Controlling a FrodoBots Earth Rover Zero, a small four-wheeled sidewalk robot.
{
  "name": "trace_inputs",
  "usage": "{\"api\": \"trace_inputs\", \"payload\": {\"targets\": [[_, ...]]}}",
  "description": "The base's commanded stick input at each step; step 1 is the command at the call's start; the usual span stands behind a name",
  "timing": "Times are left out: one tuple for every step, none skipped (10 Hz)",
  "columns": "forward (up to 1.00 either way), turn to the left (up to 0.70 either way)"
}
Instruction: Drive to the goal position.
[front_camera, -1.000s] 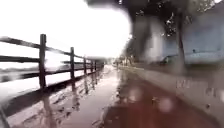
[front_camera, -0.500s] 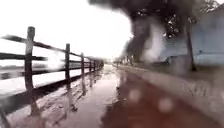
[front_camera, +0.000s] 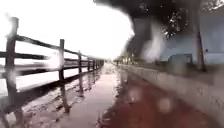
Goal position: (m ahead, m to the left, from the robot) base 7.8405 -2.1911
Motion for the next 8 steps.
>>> {"api": "trace_inputs", "payload": {"targets": [[1.0, 0.0], [1.0, 0.0], [1.0, 0.0], [1.0, 0.0], [1.0, 0.0], [1.0, 0.0], [1.0, 0.0], [1.0, 0.0]]}}
